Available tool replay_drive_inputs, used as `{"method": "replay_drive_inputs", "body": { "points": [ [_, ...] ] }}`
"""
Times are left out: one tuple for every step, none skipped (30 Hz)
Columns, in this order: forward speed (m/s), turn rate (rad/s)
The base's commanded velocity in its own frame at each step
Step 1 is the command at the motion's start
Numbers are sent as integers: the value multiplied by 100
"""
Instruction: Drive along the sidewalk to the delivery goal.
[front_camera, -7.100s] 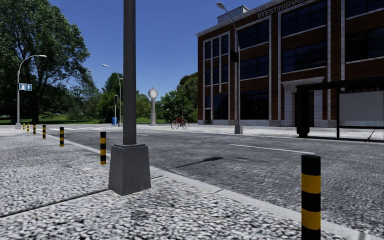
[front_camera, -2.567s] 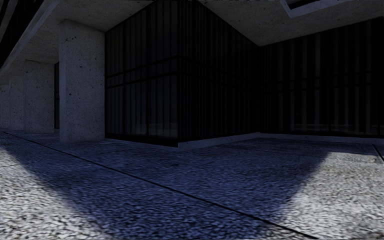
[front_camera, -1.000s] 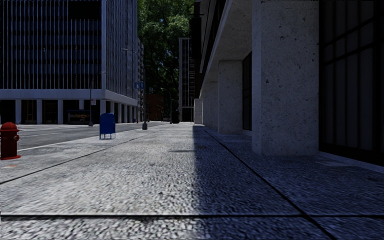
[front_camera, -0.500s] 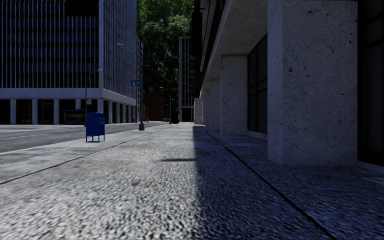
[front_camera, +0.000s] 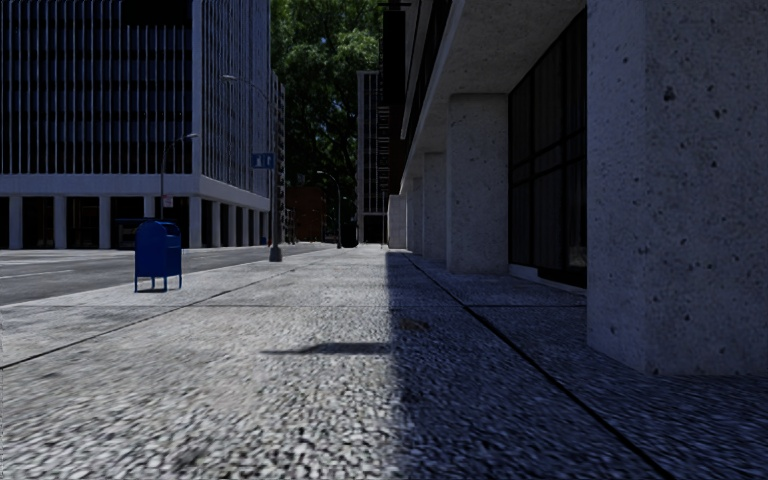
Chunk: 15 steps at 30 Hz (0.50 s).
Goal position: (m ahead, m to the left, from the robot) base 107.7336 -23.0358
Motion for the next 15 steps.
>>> {"method": "replay_drive_inputs", "body": {
  "points": [
    [200,0],
    [200,0],
    [200,0],
    [200,0],
    [200,0],
    [200,0],
    [200,0],
    [200,0],
    [200,0],
    [200,0],
    [200,0],
    [200,0],
    [200,0],
    [200,0],
    [200,0]
  ]
}}
